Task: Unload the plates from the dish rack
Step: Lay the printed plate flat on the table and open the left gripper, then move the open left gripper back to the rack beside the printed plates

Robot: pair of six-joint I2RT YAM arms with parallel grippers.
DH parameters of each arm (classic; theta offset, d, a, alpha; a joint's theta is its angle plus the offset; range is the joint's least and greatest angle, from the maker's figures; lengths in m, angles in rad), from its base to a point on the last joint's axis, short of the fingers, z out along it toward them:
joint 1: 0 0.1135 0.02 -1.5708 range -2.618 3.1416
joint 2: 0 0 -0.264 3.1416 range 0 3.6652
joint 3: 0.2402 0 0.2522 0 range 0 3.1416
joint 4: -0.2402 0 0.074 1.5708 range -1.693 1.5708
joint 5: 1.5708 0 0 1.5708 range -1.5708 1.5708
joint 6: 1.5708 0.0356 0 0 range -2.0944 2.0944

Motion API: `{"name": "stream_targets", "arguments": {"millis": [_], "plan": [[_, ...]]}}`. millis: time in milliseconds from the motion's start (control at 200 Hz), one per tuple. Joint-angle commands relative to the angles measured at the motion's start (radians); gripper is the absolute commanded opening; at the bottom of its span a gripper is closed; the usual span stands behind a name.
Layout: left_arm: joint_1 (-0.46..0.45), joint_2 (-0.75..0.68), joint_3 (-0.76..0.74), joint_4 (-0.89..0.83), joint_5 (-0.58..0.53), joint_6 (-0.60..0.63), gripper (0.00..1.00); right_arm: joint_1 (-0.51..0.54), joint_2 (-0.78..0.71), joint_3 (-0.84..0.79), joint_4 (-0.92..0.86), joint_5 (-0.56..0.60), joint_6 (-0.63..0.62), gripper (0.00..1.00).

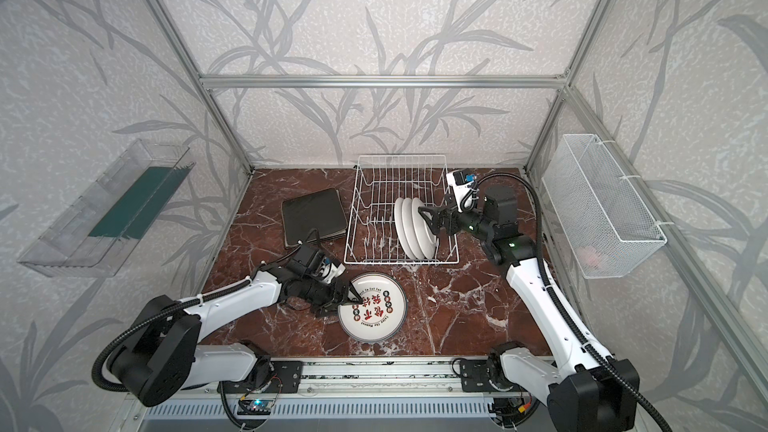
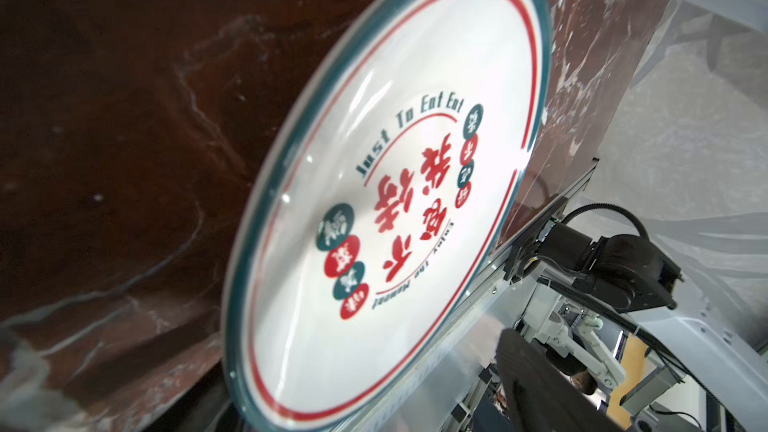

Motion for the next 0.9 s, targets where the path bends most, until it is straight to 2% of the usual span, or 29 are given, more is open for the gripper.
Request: {"name": "stream_targets", "arguments": {"millis": [0, 165, 335, 535, 745, 895], "plan": [[-0.002, -0.041, 0.067, -0.146, -0.081, 0.046, 0.93, 0.005, 0.005, 0.005, 0.016, 0.002, -0.005, 0.99], [-0.001, -0.071, 0.117, -0.233, -0.120, 0.066, 0.99, 0.005, 0.009, 0.005, 0.009, 0.007, -0.010, 0.99], [0.003, -0.090, 0.174, -0.318, -0.148, 0.098, 0.99, 0.005, 0.009, 0.006, 0.007, 0.011, -0.014, 0.99], [0.012, -0.129, 0.340, -0.430, -0.223, 0.155, 0.99, 0.005, 0.006, 0.009, -0.001, 0.025, -0.023, 0.99], [0.012, -0.122, 0.525, -0.436, -0.284, 0.206, 0.99, 0.005, 0.009, 0.013, -0.003, 0.045, -0.014, 0.99], [0.012, -0.077, 0.603, -0.346, -0.283, 0.196, 0.98, 0.005, 0.012, 0.008, 0.007, 0.063, 0.000, 0.99]]}}
